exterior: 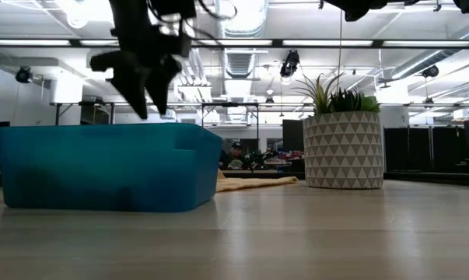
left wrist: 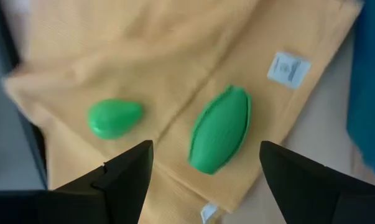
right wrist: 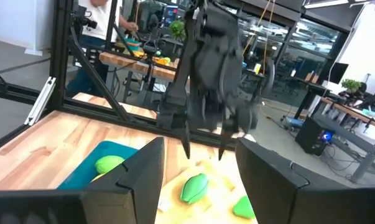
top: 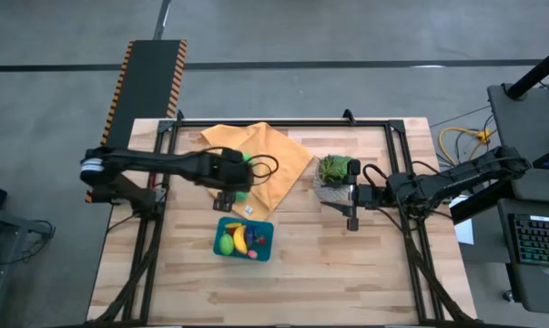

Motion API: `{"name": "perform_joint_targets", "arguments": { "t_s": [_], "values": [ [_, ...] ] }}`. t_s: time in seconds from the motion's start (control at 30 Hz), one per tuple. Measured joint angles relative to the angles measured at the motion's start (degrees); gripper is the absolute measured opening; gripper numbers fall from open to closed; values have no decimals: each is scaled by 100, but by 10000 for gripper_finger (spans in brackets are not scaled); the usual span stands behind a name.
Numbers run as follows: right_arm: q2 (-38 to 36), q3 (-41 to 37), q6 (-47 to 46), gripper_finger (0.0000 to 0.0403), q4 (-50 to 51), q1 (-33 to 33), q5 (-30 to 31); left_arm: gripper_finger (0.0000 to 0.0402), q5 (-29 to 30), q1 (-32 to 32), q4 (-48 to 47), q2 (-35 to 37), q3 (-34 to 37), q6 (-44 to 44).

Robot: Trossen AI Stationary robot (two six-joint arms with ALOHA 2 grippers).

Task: Pick and placing Produce into tupperware
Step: Put the corncob into the blue bin

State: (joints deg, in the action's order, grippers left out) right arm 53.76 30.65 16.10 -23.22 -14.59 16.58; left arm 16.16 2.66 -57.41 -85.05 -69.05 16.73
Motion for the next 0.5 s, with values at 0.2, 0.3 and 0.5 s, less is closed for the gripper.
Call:
{"name": "perform_joint_targets", "arguments": {
  "t_s": [0.2, 0.3, 0.5],
  "values": [
    [0, 0, -2, 192, 37, 0, 0, 279, -96, 155, -188, -672, -14, 313],
    [0, 0, -4, 192, 39, 0, 0, 279, -272, 239, -167, -922, -14, 339],
    [0, 0, -4, 192, 53, 0, 0, 279, -286, 356, -191, -1240, 6, 656]
  ]
}}
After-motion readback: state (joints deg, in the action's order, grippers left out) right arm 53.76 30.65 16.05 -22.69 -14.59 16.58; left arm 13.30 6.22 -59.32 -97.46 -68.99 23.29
